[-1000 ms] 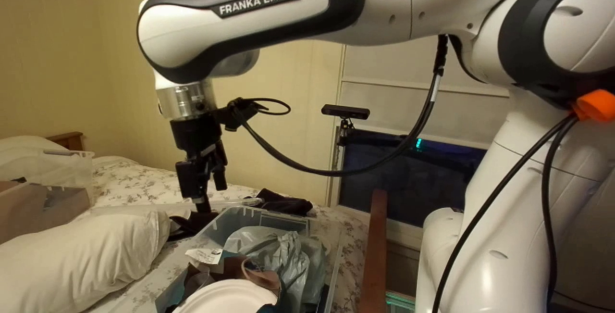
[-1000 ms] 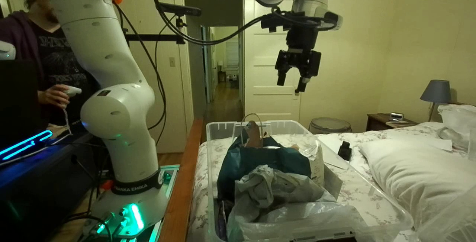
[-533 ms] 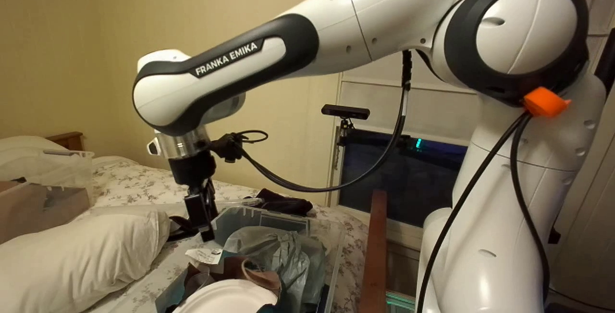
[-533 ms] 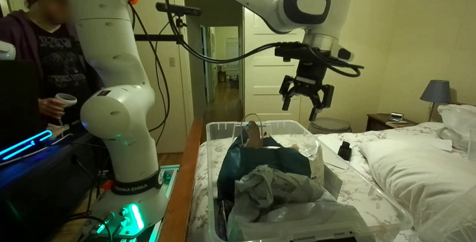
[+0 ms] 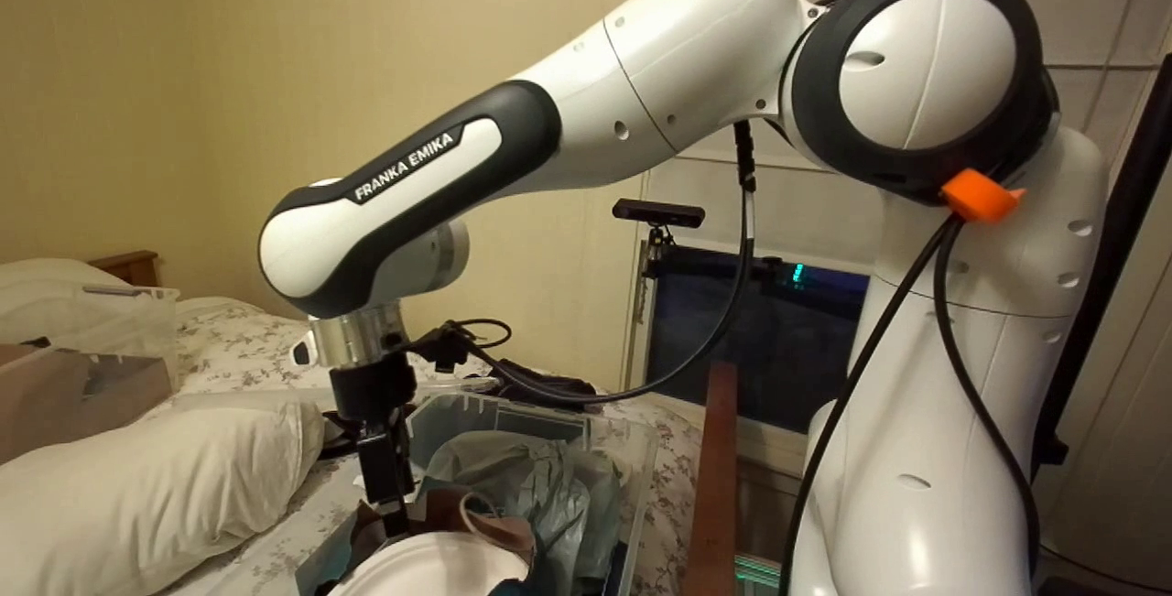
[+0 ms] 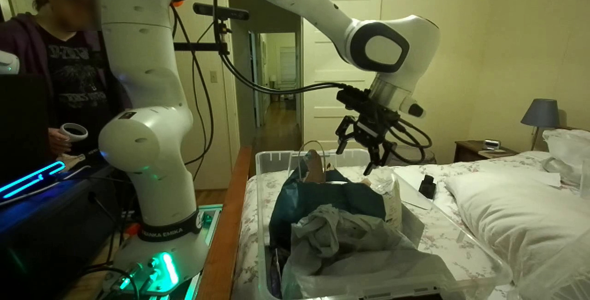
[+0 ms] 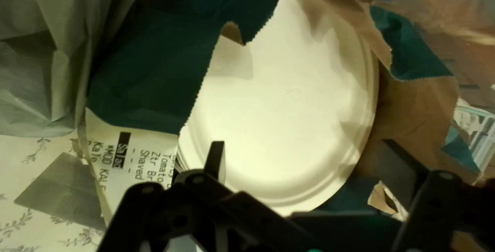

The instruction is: Put the plates on the pillow

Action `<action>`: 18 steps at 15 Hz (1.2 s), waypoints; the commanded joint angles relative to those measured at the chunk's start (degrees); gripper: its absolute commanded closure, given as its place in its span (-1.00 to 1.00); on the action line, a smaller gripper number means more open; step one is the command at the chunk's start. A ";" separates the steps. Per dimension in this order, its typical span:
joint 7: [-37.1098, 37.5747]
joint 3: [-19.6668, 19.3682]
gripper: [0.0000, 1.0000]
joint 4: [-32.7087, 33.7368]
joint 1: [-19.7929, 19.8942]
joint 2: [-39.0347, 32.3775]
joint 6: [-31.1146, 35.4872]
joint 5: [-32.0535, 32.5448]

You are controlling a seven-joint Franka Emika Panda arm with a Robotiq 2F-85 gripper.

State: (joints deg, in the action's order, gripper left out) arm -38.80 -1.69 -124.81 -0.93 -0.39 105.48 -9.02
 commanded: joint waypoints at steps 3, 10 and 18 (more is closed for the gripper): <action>-0.63 0.42 -1.00 -1.08 1.18 -0.59 -0.11 -1.01; -1.37 0.14 -1.00 -0.95 1.63 -3.08 2.98 -1.61; -0.42 -0.01 -1.00 -2.11 4.00 -8.07 12.47 -0.44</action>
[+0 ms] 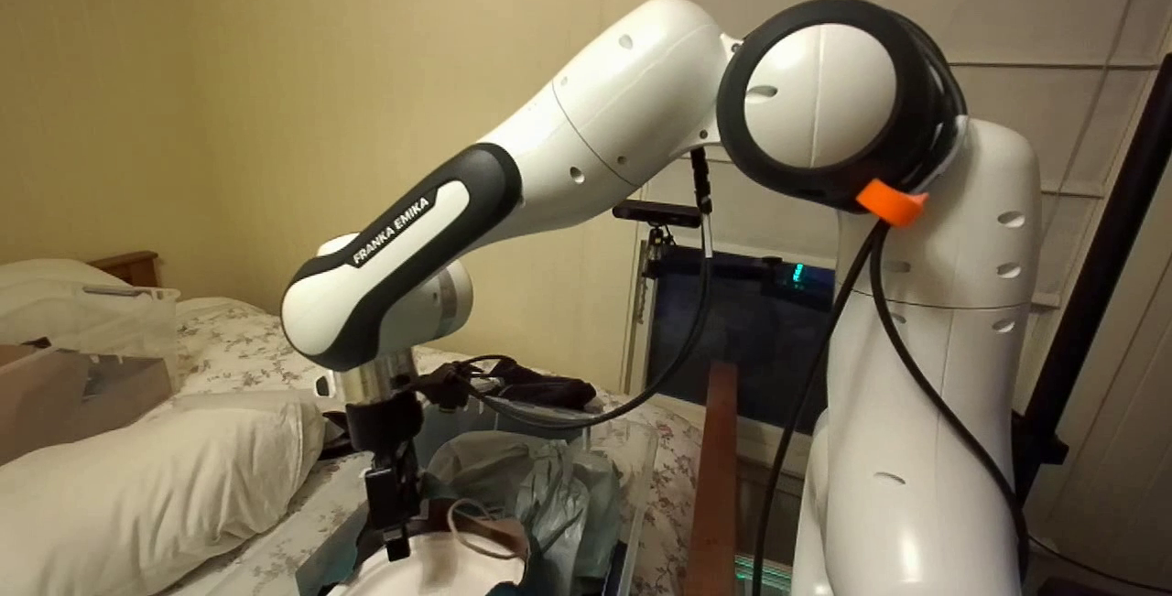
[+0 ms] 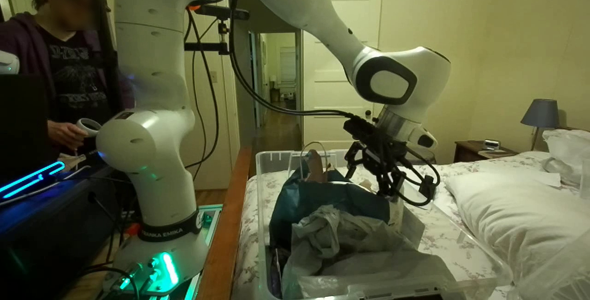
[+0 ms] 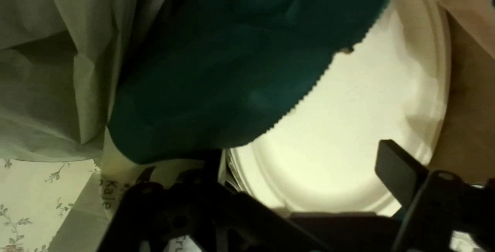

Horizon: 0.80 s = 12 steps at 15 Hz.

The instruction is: Put the plates on the pillow

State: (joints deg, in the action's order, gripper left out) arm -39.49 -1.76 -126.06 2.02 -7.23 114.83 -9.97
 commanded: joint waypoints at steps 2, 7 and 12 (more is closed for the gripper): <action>0.02 0.22 -1.00 -0.95 1.54 -2.41 4.43 0.67; -0.09 0.80 -1.00 -1.53 1.71 -4.95 8.18 1.08; -0.88 1.81 -0.33 -1.22 1.93 -6.08 7.41 0.53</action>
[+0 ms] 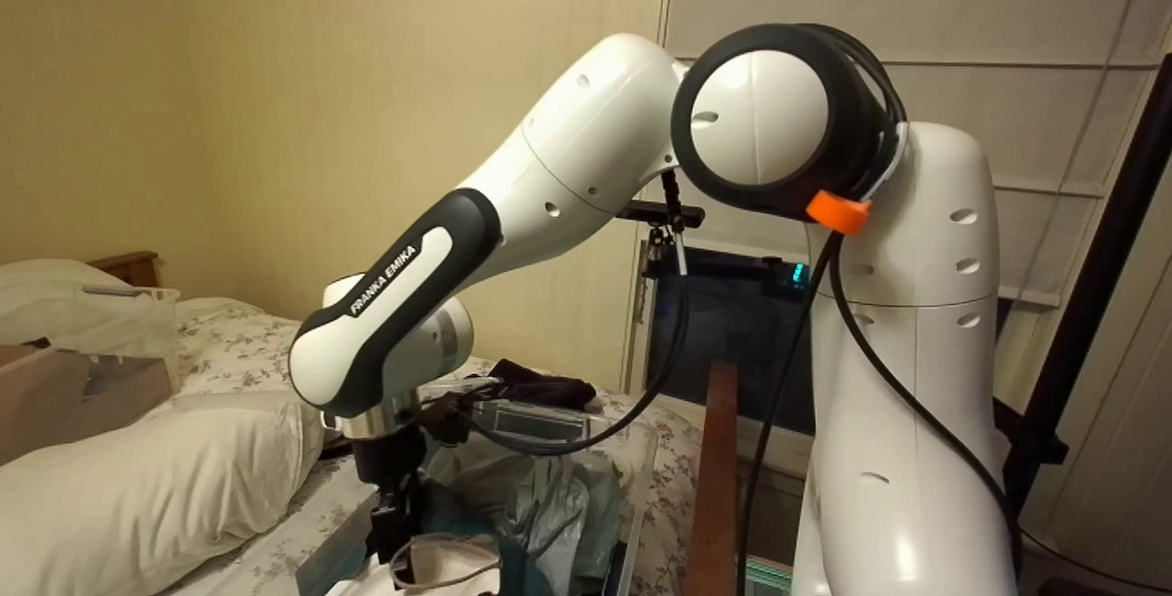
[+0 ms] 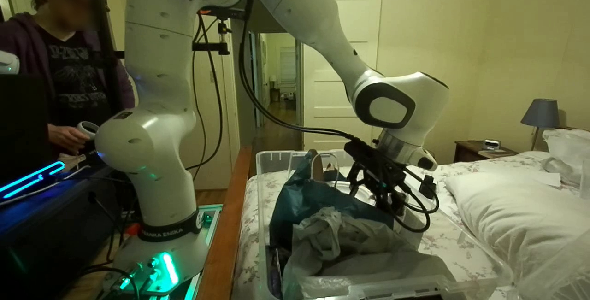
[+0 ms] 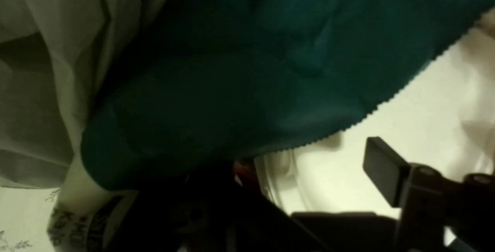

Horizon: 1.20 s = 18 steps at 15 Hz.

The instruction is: Put the plates on the pillow

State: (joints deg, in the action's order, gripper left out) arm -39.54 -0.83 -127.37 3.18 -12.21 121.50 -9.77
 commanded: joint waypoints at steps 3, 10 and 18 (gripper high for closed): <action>-0.85 1.19 0.17 -0.01 0.74 -0.29 -0.47 0.57; 1.71 0.91 0.58 -1.76 -0.31 9.13 -4.14 2.77; 1.79 0.82 0.89 -1.69 -2.23 17.24 -6.54 1.29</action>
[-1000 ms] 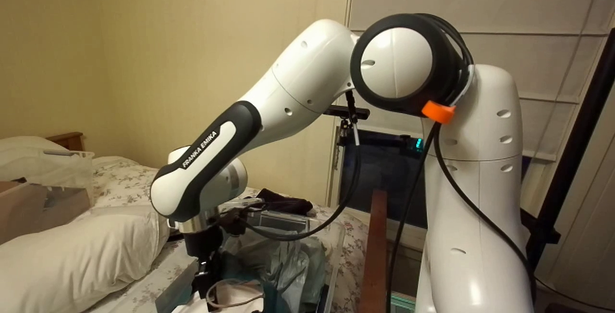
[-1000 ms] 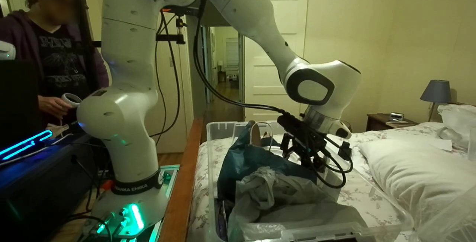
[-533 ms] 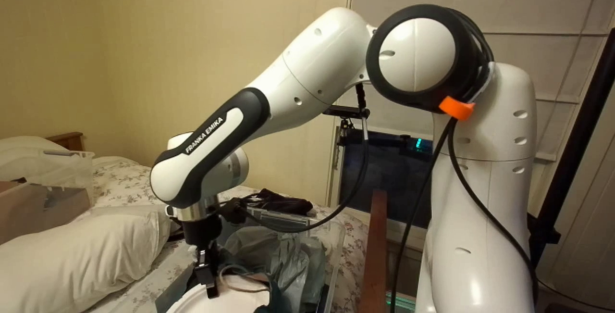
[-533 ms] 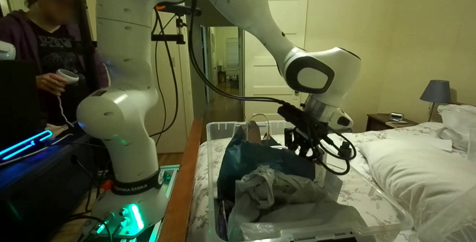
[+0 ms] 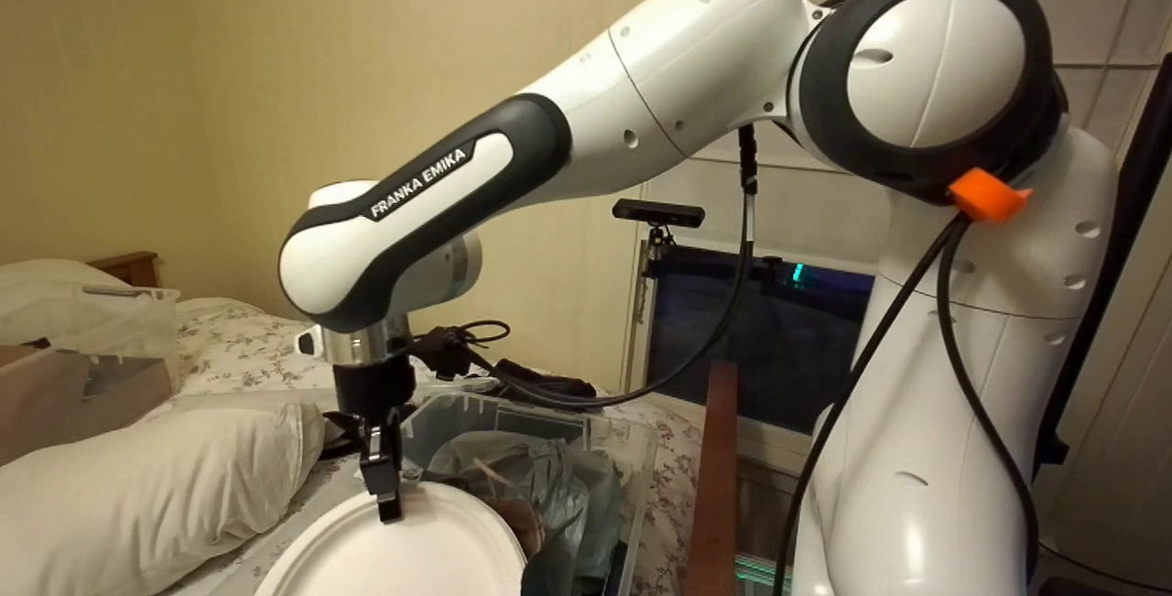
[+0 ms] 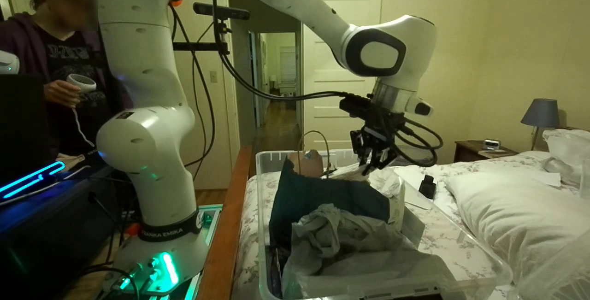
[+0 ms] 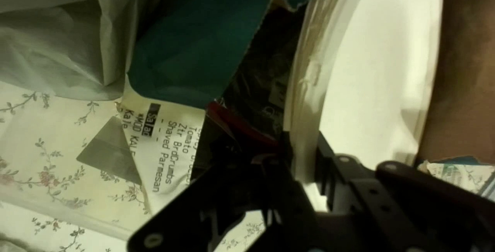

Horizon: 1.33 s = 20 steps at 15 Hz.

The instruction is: Put the plates on the pillow

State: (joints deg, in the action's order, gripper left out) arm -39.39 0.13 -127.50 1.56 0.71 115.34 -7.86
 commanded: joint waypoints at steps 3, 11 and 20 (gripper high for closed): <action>3.73 -1.05 0.91 -1.66 -0.44 7.68 -0.40 -2.32; 15.19 -6.10 0.92 0.02 0.67 13.36 1.94 -7.03; 13.00 -9.61 0.69 0.10 0.38 12.55 6.22 -13.68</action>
State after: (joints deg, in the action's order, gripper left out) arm -26.42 -9.45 -127.47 1.96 13.28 121.64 -21.58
